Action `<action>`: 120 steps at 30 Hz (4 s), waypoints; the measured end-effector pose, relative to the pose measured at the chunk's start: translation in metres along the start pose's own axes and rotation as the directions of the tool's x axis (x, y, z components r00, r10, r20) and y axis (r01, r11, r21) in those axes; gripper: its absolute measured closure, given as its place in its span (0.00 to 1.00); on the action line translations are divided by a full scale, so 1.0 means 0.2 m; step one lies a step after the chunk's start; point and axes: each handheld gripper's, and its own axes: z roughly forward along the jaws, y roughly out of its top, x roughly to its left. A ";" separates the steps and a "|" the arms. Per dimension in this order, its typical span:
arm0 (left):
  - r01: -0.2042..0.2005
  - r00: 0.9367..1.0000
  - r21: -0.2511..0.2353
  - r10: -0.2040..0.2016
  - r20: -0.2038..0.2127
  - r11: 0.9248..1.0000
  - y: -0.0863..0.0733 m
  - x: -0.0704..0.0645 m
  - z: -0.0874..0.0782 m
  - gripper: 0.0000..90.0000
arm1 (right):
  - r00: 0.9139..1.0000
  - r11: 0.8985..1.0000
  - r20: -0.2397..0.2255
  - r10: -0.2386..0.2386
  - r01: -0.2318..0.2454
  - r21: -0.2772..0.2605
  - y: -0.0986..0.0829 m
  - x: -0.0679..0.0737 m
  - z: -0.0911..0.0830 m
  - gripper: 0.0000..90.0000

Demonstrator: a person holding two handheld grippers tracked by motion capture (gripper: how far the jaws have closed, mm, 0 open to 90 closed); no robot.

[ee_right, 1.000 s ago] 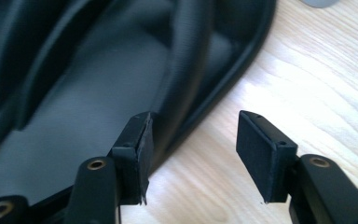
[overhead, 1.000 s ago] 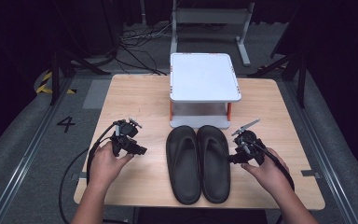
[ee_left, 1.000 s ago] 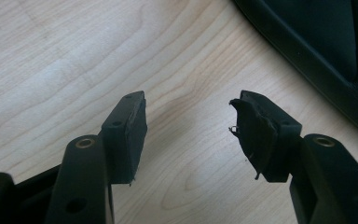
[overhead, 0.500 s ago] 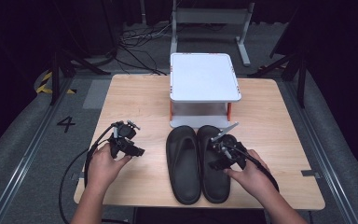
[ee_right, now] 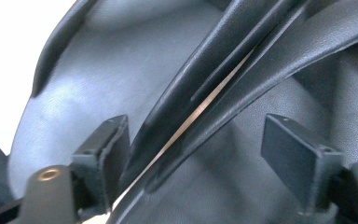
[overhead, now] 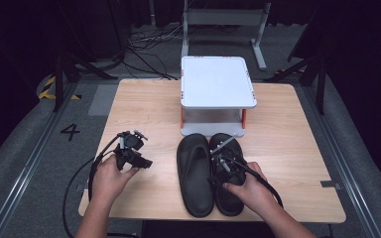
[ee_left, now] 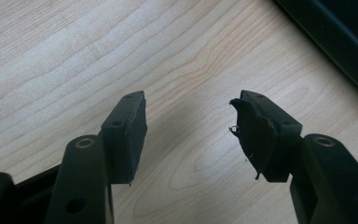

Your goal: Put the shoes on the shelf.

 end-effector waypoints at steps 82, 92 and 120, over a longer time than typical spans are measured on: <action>0.020 0.999 0.013 -0.020 0.039 1.000 -0.01 0.03 0.01 0.54 | 0.934 0.899 0.028 0.355 -0.333 -0.285 0.17 -0.37 -0.14 0.85; 0.021 0.999 0.014 -0.021 0.043 1.000 -0.01 0.03 0.01 0.54 | 0.897 0.851 0.044 0.440 -0.402 -0.338 0.25 -0.41 -0.10 0.85; 0.017 0.999 0.006 -0.018 0.047 1.000 -0.01 0.04 0.00 0.55 | 0.866 0.824 0.156 0.475 -0.376 -0.424 0.45 -0.45 0.07 0.65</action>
